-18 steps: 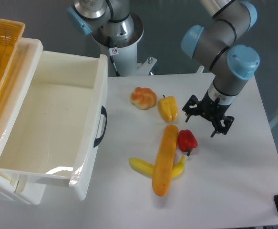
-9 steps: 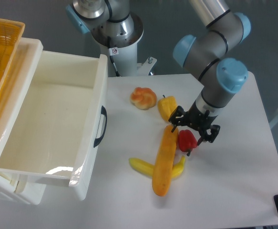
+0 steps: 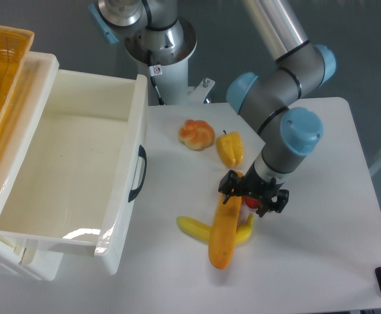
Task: Pick up the long bread
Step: 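Lower the gripper onto the bread loaf's end near the red pepper, then close the gripper around the bread loaf, then lift the held bread loaf up off the banana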
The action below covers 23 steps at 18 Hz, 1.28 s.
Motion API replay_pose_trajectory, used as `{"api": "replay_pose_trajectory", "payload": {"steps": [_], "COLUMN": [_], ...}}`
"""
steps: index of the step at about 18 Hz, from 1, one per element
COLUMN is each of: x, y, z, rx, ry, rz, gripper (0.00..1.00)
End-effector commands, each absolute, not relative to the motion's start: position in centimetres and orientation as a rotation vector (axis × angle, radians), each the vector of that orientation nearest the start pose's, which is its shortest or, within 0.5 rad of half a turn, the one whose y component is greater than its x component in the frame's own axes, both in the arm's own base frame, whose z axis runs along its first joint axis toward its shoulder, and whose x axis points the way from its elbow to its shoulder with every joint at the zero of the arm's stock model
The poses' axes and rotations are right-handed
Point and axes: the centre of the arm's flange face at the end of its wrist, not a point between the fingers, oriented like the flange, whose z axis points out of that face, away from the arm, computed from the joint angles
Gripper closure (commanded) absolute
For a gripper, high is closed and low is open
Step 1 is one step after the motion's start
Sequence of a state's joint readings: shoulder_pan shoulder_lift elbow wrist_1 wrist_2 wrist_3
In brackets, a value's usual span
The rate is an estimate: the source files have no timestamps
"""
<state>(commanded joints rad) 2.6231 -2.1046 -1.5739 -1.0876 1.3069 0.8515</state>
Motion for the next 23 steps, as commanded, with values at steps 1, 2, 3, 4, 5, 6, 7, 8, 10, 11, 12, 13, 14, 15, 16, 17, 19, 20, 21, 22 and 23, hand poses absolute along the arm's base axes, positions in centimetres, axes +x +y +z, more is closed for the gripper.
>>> {"api": "replay_pose_trajectory", "payload": {"steps": [1,2,3,4,5,6,7,8,10,11,12,13,14,15,16,17,19,20,21,22,23], "x": [-48.2,-47.9,-47.6,-47.3,-47.1,-47.0,-46.8,-46.5,-46.5,-46.5,-46.6,-46.7,-47.0,-47.3,-47.6,-47.8,-48.0,-48.0,-48.2,-48.7,-49.1], "y": [46.1,46.4,46.6,46.6,46.5,46.5,46.8,46.9,46.8,46.8,46.7,46.5,46.4,46.4,46.3,46.4,46.4,46.2,45.7,45.2,45.2], "z": [22.1,21.6,21.1,20.6,20.0,19.2,18.9,18.7,18.3,18.3,18.5,18.8,19.1,19.5,19.8,20.2,22.2,22.9,23.8,24.7,25.4], "rx": [-2.932,-2.938,-2.956,-2.978,-2.995,-3.006,-3.014,-3.023,-3.028,-3.028,-3.026,-3.024,-3.018,-3.012,-3.007,-3.003,-2.993,-2.993,-2.991,-2.992,-2.987], "ry": [-0.312,-0.306,-0.299,-0.3,-0.302,-0.305,-0.297,-0.293,-0.292,-0.297,-0.299,-0.301,-0.299,-0.3,-0.303,-0.306,-0.317,-0.32,-0.328,-0.337,-0.332], "rz": [-0.304,-0.313,-0.315,-0.312,-0.319,-0.329,-0.332,-0.333,-0.342,-0.344,-0.34,-0.335,-0.329,-0.32,-0.314,-0.302,-0.263,-0.254,-0.235,-0.208,-0.185], "gripper": [0.0,0.0,0.0,0.0,0.0,0.0,0.0,0.0,0.15,0.26,0.43,0.68,0.92,1.0,1.0,1.0,1.0,1.0,1.0,1.0,1.0]}}
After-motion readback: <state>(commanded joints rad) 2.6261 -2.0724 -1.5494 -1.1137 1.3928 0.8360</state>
